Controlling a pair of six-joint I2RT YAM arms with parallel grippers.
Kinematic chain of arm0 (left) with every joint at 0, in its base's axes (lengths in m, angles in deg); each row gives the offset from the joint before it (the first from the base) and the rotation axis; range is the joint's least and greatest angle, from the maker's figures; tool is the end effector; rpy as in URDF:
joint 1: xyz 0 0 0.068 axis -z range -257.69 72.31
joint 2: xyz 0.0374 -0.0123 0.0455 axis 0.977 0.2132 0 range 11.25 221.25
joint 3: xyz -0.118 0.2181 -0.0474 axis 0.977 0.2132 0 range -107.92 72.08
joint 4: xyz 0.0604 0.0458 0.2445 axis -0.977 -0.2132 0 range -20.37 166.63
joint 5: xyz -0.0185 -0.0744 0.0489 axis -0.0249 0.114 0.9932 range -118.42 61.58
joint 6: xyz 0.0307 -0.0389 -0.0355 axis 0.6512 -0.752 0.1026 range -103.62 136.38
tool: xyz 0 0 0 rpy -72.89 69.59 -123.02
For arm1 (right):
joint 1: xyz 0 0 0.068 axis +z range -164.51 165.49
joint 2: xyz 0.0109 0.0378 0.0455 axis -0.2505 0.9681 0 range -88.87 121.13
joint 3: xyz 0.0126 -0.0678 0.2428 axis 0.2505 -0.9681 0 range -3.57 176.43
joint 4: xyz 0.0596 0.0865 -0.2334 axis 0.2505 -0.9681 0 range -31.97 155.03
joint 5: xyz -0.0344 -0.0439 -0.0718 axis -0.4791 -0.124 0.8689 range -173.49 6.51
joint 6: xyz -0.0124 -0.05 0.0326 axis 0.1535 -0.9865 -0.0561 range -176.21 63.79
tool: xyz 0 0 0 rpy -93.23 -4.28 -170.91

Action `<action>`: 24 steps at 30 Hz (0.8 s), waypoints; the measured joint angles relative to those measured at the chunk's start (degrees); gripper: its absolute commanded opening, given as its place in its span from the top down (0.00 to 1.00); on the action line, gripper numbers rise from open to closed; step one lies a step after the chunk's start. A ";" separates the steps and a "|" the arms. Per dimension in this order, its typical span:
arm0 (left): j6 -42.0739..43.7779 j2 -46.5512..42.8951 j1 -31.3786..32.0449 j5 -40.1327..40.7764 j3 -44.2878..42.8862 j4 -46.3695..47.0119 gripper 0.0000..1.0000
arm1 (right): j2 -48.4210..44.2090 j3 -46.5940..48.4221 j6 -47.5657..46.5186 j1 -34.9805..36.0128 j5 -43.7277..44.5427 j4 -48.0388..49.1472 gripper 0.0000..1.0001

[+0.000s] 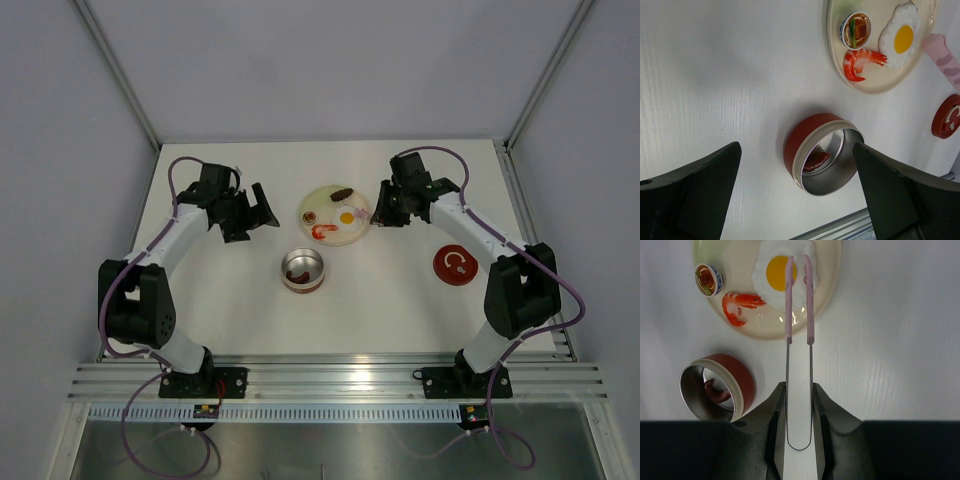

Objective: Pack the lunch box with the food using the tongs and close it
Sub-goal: Place the clamp at the center of the board.

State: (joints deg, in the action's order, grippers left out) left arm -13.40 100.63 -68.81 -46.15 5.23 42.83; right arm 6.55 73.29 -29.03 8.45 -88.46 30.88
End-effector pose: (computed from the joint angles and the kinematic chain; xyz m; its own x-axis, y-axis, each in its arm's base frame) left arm 0.3204 -0.0641 0.2226 -0.8696 -0.3429 -0.3553 -0.1359 0.8580 -0.4954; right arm 0.3309 0.1445 0.2410 -0.8513 0.1336 -0.5074 -0.0541 0.9396 0.3380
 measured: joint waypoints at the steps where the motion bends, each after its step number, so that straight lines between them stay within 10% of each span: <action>1: 0.00 0.22 0.22 0.00 -0.17 -0.04 0.01 | 0.13 -0.02 -0.02 -0.02 0.00 -0.02 0.77; 24: 0.04 1.07 1.31 -0.02 -0.70 -0.63 0.01 | 2.05 -1.51 -0.46 -0.11 -0.39 0.52 0.66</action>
State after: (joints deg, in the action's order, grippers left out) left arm -13.36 101.71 -67.49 -46.18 4.53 42.19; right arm 8.60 71.78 -29.49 8.34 -88.86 31.41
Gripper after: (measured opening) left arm 0.988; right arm 0.349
